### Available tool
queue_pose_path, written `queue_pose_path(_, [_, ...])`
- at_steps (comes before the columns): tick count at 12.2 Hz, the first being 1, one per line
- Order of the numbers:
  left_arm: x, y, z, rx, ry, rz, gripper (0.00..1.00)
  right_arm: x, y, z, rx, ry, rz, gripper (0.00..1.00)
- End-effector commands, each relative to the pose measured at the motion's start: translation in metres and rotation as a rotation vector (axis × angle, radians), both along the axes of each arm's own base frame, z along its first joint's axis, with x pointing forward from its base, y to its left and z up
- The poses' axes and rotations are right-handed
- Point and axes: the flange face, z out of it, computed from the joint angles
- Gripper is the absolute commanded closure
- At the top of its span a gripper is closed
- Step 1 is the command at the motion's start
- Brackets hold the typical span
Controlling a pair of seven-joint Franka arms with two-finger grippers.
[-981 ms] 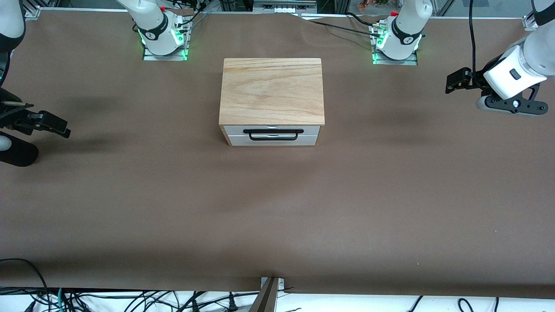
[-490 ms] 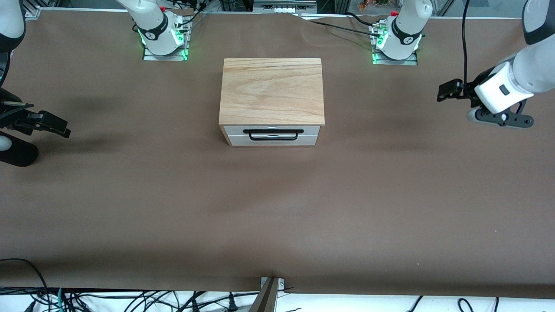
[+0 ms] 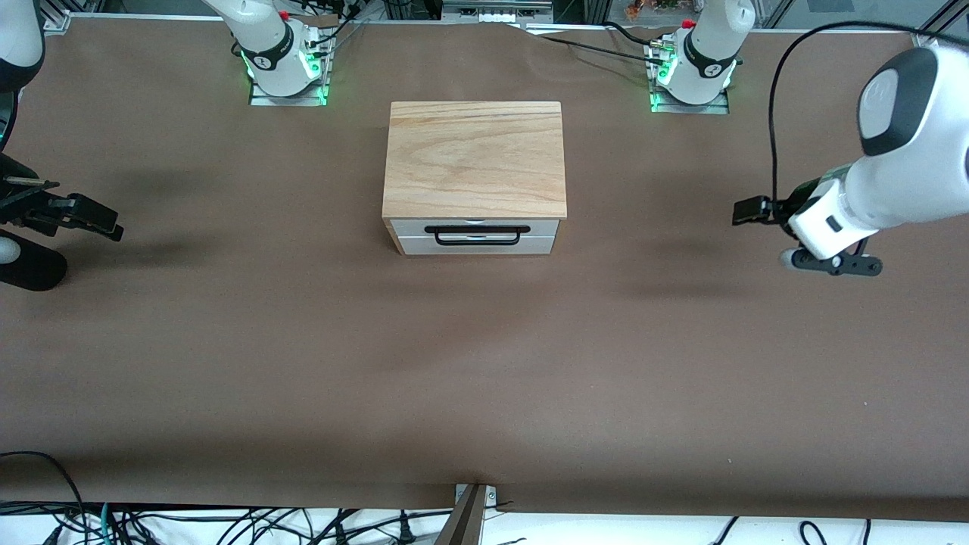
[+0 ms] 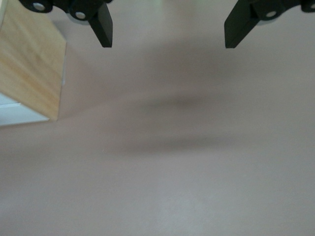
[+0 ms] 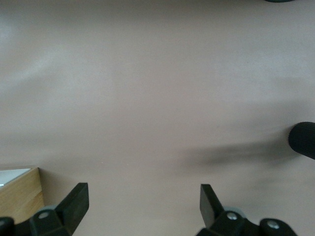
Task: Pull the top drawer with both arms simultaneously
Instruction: 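Move the left gripper toward the handle while the right gripper approaches too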
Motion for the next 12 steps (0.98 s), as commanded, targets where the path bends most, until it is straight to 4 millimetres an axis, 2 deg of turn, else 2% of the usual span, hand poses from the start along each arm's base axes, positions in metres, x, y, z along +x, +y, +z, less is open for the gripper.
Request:
queue_pose_path(1, [0.002,-0.012,-0.033,-0.066,-0.031,0.051,0.0,0.0,0.0,0.002,-0.007,-0.006,0.008,0.0])
queue_pose_path(3, [-0.005,-0.023,-0.067,-0.144,-0.046,0.09,0.0,0.001,0.001,0.002,-0.012,-0.006,0.006,0.0])
queue_pose_path(4, [-0.009,-0.034,-0.079,-0.182,-0.047,0.11,0.0,0.005,0.004,-0.01,-0.007,0.013,0.002,0.0])
queue_pose_path(6, [-0.018,-0.05,-0.106,-0.285,-0.028,0.137,0.0,0.007,0.015,-0.017,-0.001,0.024,0.013,0.0])
queue_pose_path(7, [-0.02,-0.056,-0.118,-0.349,-0.038,0.084,0.0,0.013,0.02,-0.032,0.006,0.05,0.019,0.0])
queue_pose_path(9, [-0.022,-0.066,-0.139,-0.53,-0.062,0.014,0.0,0.017,0.032,-0.043,0.049,0.062,0.046,0.0])
queue_pose_path(11, [-0.024,-0.073,-0.169,-0.682,-0.079,0.0,0.0,0.023,0.042,-0.061,0.096,0.089,0.047,0.0])
queue_pose_path(12, [-0.025,-0.076,-0.186,-0.763,-0.096,-0.002,0.0,0.027,0.056,-0.072,0.158,0.102,0.049,0.0])
